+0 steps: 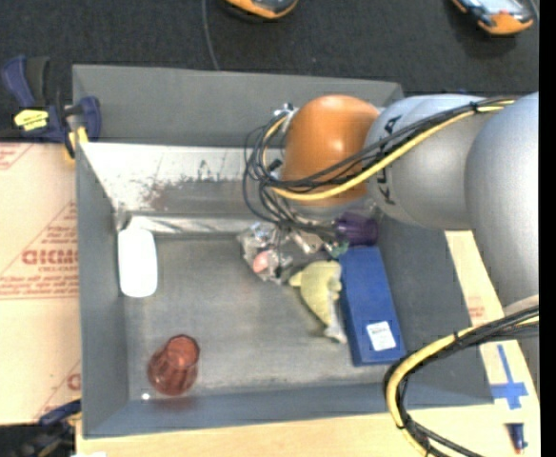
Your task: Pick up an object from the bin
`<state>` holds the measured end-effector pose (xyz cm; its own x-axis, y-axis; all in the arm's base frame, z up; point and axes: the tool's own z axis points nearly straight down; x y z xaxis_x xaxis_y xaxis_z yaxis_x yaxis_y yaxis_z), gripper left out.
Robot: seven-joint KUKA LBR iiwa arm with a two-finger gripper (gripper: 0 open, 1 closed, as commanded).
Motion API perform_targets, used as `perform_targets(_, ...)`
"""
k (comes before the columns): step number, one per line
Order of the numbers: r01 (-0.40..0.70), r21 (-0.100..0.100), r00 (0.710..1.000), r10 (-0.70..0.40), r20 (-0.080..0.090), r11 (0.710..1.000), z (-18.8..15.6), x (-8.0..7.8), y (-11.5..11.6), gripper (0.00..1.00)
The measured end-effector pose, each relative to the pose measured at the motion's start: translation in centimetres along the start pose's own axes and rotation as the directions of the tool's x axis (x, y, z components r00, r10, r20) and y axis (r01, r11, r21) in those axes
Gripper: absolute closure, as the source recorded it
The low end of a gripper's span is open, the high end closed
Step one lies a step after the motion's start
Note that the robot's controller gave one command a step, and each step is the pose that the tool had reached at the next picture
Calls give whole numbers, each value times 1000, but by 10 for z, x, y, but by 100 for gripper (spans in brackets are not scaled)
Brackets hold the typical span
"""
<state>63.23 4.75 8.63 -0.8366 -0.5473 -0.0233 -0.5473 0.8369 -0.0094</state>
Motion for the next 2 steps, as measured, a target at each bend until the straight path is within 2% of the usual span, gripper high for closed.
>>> perform_targets(2,-5,3,1000,5,5,1000,-41,-2,-1,100)
